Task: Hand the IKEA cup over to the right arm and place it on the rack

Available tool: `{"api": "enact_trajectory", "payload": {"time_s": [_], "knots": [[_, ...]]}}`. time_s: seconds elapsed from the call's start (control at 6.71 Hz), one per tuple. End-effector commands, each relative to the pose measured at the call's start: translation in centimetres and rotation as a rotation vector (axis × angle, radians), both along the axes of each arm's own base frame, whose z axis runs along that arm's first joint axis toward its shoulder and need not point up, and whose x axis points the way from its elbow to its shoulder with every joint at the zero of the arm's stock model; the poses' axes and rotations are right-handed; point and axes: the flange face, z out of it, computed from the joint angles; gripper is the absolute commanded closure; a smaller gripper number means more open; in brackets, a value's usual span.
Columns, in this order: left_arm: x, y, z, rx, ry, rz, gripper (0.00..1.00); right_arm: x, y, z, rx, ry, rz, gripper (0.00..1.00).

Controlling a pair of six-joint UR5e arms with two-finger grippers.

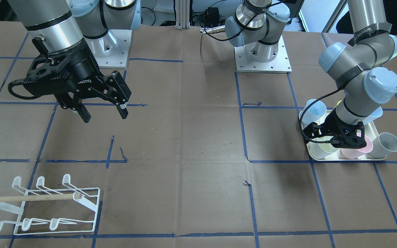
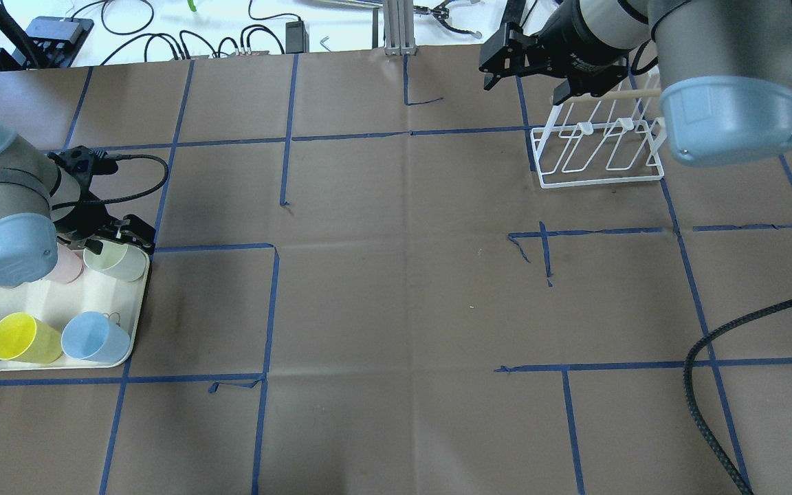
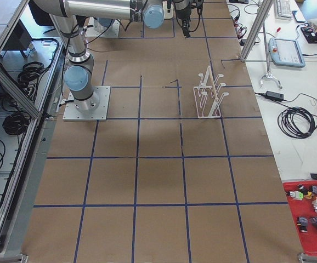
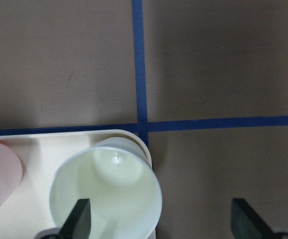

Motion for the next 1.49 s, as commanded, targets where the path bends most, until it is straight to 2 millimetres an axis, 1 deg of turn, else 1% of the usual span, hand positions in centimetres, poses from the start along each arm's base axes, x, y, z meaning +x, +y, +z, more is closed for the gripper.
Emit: {"api": "enact_trajectory", "payload": {"time_s": [0.0, 0.15, 0.3, 0.45, 0.6, 0.75, 0.89, 1.04, 1.19, 1.34], "knots": [[0.1, 0.0, -0.7, 0.010, 0.001, 0.005, 0.12, 0.5, 0.7, -1.6, -0.052, -0.114, -0.135, 0.00], [0.1, 0.0, -0.8, 0.017, 0.003, 0.006, 0.43, 1.8, 1.3, -1.6, -0.095, -0.264, -0.098, 0.00], [0.1, 0.0, -0.8, 0.017, 0.003, 0.007, 0.74, 2.6, 1.8, -1.9, -0.101, -0.371, -0.068, 0.00], [0.3, 0.1, -0.9, 0.025, -0.002, 0.007, 0.88, 2.9, 2.1, -1.2, -0.155, -0.416, -0.081, 0.00], [0.3, 0.3, -1.0, 0.043, -0.007, 0.006, 0.96, 2.8, 2.8, -2.3, -0.170, -0.469, -0.149, 0.00], [0.5, 0.4, -0.5, 0.062, -0.018, 0.005, 1.00, 2.8, 4.6, -2.6, -0.245, -0.562, -0.225, 0.00], [0.5, 0.7, 0.2, 0.070, -0.021, 0.007, 1.00, 2.7, 6.7, -3.4, -0.319, -0.682, -0.299, 0.00], [0.7, 1.6, 2.1, 0.089, -0.040, 0.015, 1.00, 2.6, 9.0, -4.7, -0.333, -0.802, -0.374, 0.00], [0.2, 3.0, 4.8, 0.098, -0.036, 0.018, 1.00, 2.6, 10.0, -4.9, -0.337, -0.879, -0.412, 0.00], [0.2, 2.9, 7.6, 0.073, -0.043, 0.021, 1.00, 3.1, 10.4, -5.0, -0.315, -0.913, -0.361, 0.00]]}}
